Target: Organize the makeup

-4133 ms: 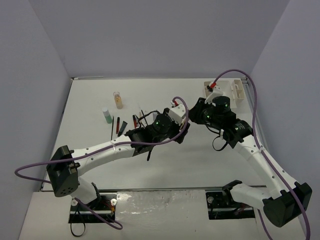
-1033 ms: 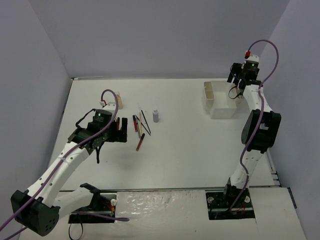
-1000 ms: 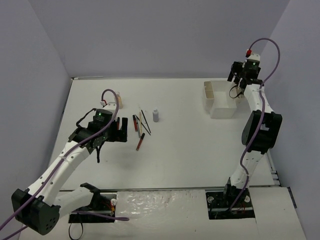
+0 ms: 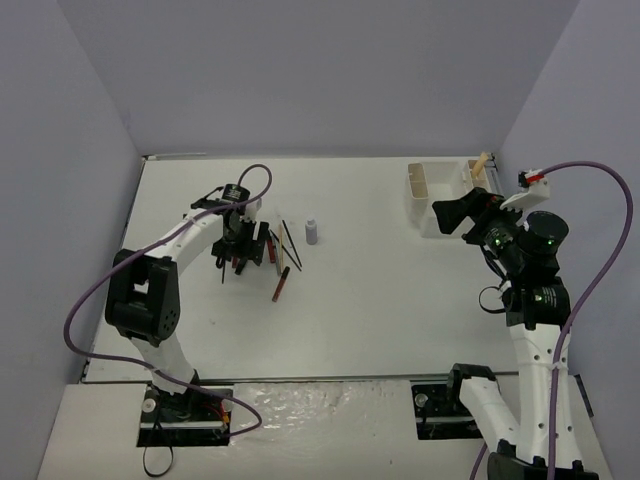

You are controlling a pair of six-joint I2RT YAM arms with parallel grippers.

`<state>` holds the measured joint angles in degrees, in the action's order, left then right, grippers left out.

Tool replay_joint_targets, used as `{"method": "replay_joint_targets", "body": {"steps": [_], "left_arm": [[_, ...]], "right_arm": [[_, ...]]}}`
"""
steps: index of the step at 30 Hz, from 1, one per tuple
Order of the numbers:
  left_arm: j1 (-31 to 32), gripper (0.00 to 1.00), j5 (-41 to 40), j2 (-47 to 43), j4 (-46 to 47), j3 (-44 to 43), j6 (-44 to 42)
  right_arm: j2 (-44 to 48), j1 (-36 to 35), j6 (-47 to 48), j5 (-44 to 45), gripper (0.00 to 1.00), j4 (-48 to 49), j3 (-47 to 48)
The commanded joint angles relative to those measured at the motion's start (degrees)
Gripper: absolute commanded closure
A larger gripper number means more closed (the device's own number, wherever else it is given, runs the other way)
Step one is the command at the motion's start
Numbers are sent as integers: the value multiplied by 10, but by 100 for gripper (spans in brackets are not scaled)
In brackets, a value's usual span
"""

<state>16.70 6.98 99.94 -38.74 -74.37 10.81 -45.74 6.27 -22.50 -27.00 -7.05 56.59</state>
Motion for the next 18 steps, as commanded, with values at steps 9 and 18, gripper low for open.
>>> {"method": "replay_joint_targets", "body": {"steps": [9,18], "left_arm": [[-17,42,42,64,9,-71,-19],[-22,49,41,89,8,-83,-15]], "right_arm": [[3,-22,10,-13,0,40,-13],[-1,-26,11,-19,0,40,-17]]}}
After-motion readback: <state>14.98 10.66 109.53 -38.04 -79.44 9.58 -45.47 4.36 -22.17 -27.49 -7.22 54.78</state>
